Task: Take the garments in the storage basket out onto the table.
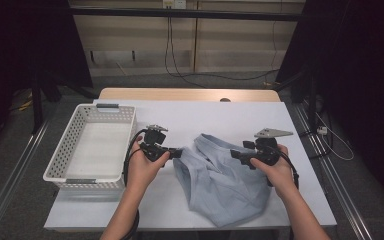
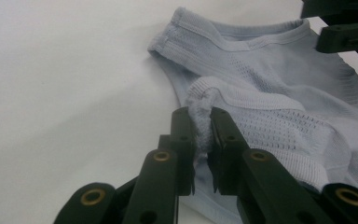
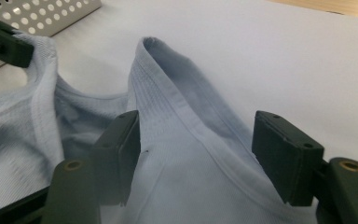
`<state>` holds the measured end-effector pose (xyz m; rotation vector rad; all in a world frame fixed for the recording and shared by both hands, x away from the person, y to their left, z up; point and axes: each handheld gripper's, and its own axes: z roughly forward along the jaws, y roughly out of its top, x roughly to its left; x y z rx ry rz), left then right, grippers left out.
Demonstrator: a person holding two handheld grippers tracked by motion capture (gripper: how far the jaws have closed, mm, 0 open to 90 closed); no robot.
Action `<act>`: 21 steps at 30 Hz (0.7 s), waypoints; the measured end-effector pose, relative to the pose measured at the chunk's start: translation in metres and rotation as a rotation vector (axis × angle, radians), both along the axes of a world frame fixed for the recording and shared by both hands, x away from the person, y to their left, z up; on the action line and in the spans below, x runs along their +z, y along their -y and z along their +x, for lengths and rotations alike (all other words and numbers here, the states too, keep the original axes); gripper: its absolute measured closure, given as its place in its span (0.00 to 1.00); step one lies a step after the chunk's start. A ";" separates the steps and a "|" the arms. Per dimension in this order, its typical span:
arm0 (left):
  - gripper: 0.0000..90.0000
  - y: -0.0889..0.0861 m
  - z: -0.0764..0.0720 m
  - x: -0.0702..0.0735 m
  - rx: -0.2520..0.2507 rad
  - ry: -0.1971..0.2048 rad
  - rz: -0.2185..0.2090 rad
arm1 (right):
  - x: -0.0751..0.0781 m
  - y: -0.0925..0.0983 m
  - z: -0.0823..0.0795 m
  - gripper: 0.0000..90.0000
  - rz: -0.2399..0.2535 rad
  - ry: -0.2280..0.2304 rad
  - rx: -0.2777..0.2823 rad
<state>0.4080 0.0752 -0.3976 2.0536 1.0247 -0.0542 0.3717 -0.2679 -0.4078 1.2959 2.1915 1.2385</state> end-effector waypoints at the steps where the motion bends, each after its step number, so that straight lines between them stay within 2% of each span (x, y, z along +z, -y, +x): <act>1: 0.90 0.000 0.000 0.000 0.001 -0.001 0.001 | -0.001 -0.003 0.004 0.36 -0.012 -0.003 0.000; 3: 0.90 -0.001 0.000 0.000 0.001 -0.005 -0.006 | -0.003 -0.005 0.010 0.36 -0.052 -0.010 -0.009; 5: 0.90 -0.002 0.000 0.000 0.002 -0.008 -0.009 | -0.007 -0.001 0.016 0.36 -0.081 -0.014 -0.058; 7: 0.90 -0.002 0.001 0.000 0.000 -0.008 -0.003 | -0.011 0.008 0.021 0.37 -0.080 -0.037 -0.095; 10: 0.90 -0.002 0.004 0.000 0.001 -0.013 0.000 | -0.019 0.018 0.023 0.54 -0.104 -0.102 -0.093; 11: 0.91 -0.002 0.005 0.000 0.002 -0.016 0.005 | -0.021 0.021 0.023 0.61 -0.094 -0.108 -0.094; 12: 0.91 -0.002 0.006 0.001 0.005 -0.014 0.013 | -0.023 0.024 0.021 0.77 -0.071 -0.114 -0.086; 14: 0.91 -0.002 0.011 0.004 0.006 -0.010 0.019 | -0.026 0.030 0.019 0.90 -0.003 -0.140 -0.075; 15: 0.91 -0.003 0.013 0.006 0.008 -0.007 0.019 | -0.026 0.032 0.017 0.93 0.022 -0.151 -0.065; 17: 0.91 -0.002 0.018 0.012 0.012 0.004 0.025 | -0.026 0.033 0.013 0.95 0.034 -0.164 -0.046; 21: 0.92 0.001 0.029 0.029 0.019 0.036 0.029 | -0.024 0.035 0.004 0.95 0.088 -0.161 -0.028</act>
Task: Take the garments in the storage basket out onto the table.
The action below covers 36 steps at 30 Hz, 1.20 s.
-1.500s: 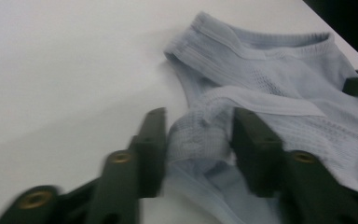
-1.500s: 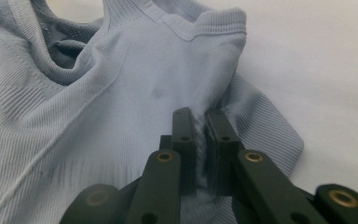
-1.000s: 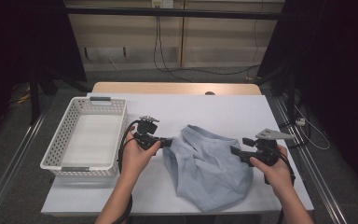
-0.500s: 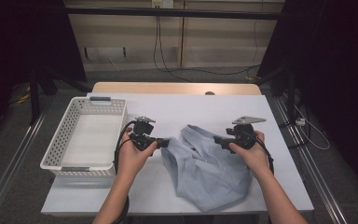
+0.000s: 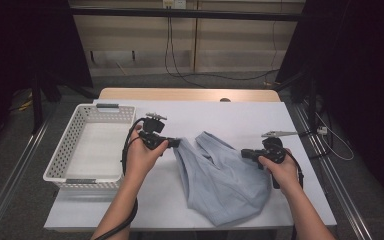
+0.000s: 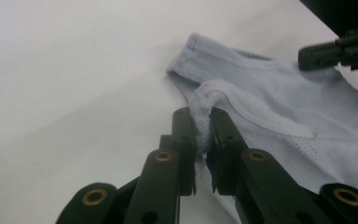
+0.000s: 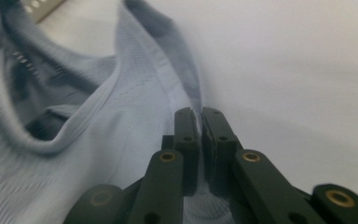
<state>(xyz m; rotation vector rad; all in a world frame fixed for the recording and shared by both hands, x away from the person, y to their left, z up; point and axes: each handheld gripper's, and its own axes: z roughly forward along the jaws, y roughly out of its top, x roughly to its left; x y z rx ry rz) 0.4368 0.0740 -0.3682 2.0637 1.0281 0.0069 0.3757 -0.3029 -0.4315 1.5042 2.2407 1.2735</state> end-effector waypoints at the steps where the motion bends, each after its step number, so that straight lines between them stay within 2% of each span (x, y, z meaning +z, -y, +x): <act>1: 0.92 0.000 0.003 0.003 0.004 0.003 -0.004 | 0.000 0.001 -0.003 0.95 0.014 -0.003 0.005; 3: 0.92 0.001 0.008 0.008 0.014 0.015 -0.001 | -0.002 0.004 -0.009 0.95 0.033 0.003 0.012; 5: 0.92 0.002 0.013 0.009 0.017 0.017 0.006 | -0.003 0.007 -0.016 0.96 0.063 -0.010 0.016; 7: 0.92 0.004 0.016 0.007 0.018 0.004 0.009 | -0.004 0.010 -0.025 0.96 0.094 -0.014 0.028; 9: 0.92 0.007 0.017 0.002 0.018 -0.015 -0.001 | -0.005 0.013 -0.032 0.95 0.097 -0.004 0.032; 10: 0.92 0.009 0.017 0.000 0.014 -0.024 0.000 | -0.005 0.014 -0.035 0.94 0.091 0.006 0.025; 11: 0.92 0.010 0.017 -0.002 0.014 -0.031 -0.002 | -0.005 0.015 -0.037 0.90 0.065 0.026 0.014; 12: 0.92 0.012 0.017 -0.004 0.011 -0.034 0.000 | -0.003 0.014 -0.038 0.85 0.019 0.057 0.014; 13: 0.92 0.013 0.017 -0.006 0.008 -0.039 -0.004 | 0.000 0.014 -0.037 0.75 -0.018 0.087 0.020; 17: 0.92 0.016 0.014 -0.010 -0.005 -0.047 -0.008 | 0.012 0.010 -0.028 0.53 -0.039 0.122 -0.010; 20: 0.92 0.016 0.012 -0.012 -0.011 -0.049 -0.002 | 0.019 0.007 -0.016 0.49 -0.054 0.128 -0.028; 22: 0.92 0.016 0.010 -0.013 -0.012 -0.047 -0.005 | 0.022 0.002 -0.008 0.39 -0.072 0.130 -0.045; 28: 0.92 0.012 0.009 -0.014 -0.013 -0.054 0.001 | 0.029 -0.021 0.016 0.33 -0.103 0.133 -0.040; 30: 0.92 0.011 0.008 -0.014 -0.011 -0.055 -0.002 | 0.031 -0.030 0.023 0.33 -0.092 0.130 -0.030; 36: 0.92 0.009 0.005 -0.016 -0.007 -0.052 -0.002 | 0.028 -0.054 0.049 0.34 -0.125 0.107 -0.003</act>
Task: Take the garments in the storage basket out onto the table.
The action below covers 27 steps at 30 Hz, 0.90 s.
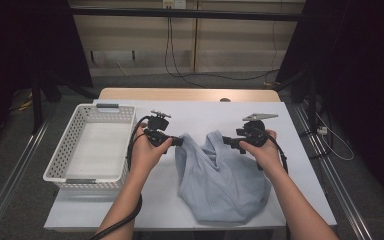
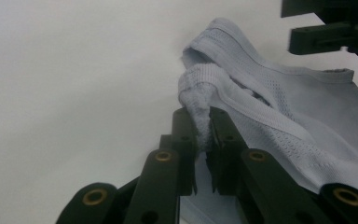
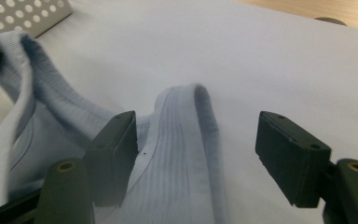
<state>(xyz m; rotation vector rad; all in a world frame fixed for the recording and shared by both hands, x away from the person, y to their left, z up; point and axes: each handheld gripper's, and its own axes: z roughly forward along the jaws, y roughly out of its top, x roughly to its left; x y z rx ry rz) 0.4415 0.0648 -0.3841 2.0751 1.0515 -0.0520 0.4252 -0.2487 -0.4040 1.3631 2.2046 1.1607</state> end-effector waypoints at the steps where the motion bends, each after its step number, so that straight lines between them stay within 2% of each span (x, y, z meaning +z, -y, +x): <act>1: 0.92 0.000 -0.001 0.000 -0.001 0.000 0.003 | -0.002 -0.003 0.004 0.36 0.001 -0.004 0.003; 6: 0.92 -0.001 -0.002 0.000 -0.003 -0.003 0.011 | -0.009 -0.021 0.024 0.41 -0.044 -0.009 0.009; 9: 0.92 -0.001 -0.003 0.000 0.003 -0.006 0.014 | -0.017 -0.027 0.033 0.51 -0.076 -0.013 0.015; 11: 0.92 -0.001 -0.003 0.000 0.002 -0.005 0.015 | -0.025 -0.029 0.037 0.53 -0.069 -0.034 0.007; 13: 0.92 -0.002 -0.004 0.001 -0.004 -0.006 0.017 | -0.031 -0.031 0.040 0.59 -0.069 -0.050 0.012; 18: 0.92 -0.001 -0.005 0.003 -0.003 -0.003 0.011 | -0.038 -0.030 0.044 0.70 -0.044 -0.084 0.017; 21: 0.92 0.000 -0.006 0.004 -0.010 -0.005 0.013 | -0.040 -0.028 0.044 0.91 -0.017 -0.119 0.037; 23: 0.92 0.000 -0.005 0.005 -0.010 -0.007 0.012 | -0.039 -0.028 0.042 0.95 -0.011 -0.122 0.048; 27: 0.92 -0.001 -0.004 0.010 -0.004 0.001 0.007 | -0.029 -0.024 0.037 0.98 0.015 -0.085 0.036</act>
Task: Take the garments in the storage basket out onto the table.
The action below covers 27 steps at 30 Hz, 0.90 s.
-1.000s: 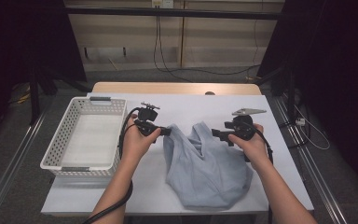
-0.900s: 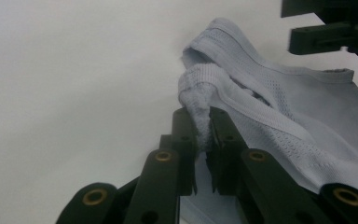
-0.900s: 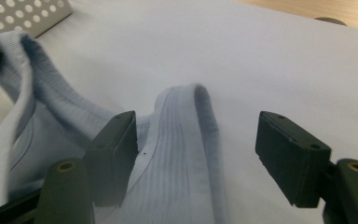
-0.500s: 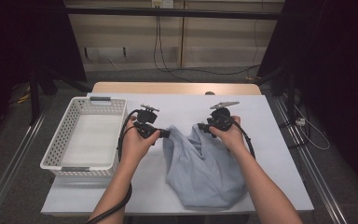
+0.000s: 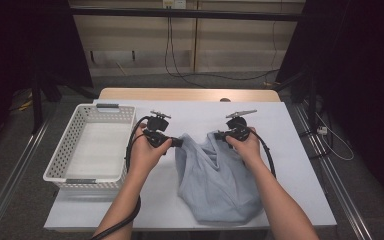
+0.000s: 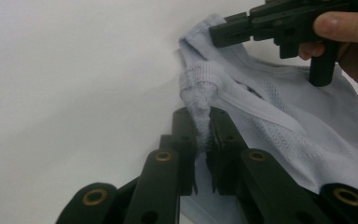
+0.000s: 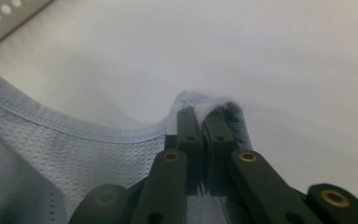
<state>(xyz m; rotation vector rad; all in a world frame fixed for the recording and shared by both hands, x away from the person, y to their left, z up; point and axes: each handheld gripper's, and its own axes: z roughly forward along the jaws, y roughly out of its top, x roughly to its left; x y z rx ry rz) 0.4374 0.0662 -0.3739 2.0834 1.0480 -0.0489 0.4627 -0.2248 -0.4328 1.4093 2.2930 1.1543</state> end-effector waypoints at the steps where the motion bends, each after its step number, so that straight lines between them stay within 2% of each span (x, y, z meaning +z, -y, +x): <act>1: 0.92 0.000 0.000 0.002 0.000 0.005 -0.001 | 0.003 0.002 -0.001 0.98 0.006 0.015 -0.009; 3: 0.92 -0.001 0.001 0.007 -0.001 0.016 -0.003 | 0.010 0.008 -0.004 0.98 0.035 0.031 -0.020; 7: 0.92 -0.002 0.005 0.019 0.004 0.046 -0.001 | 0.026 0.020 -0.009 0.98 0.048 0.093 -0.054; 11: 0.92 -0.001 0.008 0.028 0.002 0.056 0.011 | 0.040 0.031 -0.015 0.98 0.058 0.140 -0.077; 18: 0.92 0.003 0.014 0.034 -0.001 0.065 0.022 | 0.052 0.046 -0.023 0.98 0.073 0.169 -0.103; 23: 0.92 0.004 0.019 0.035 0.012 0.059 0.015 | 0.057 0.052 -0.028 0.98 0.070 0.185 -0.107; 27: 0.92 0.005 0.021 0.037 0.003 0.062 0.019 | 0.058 0.056 -0.031 0.98 0.067 0.190 -0.109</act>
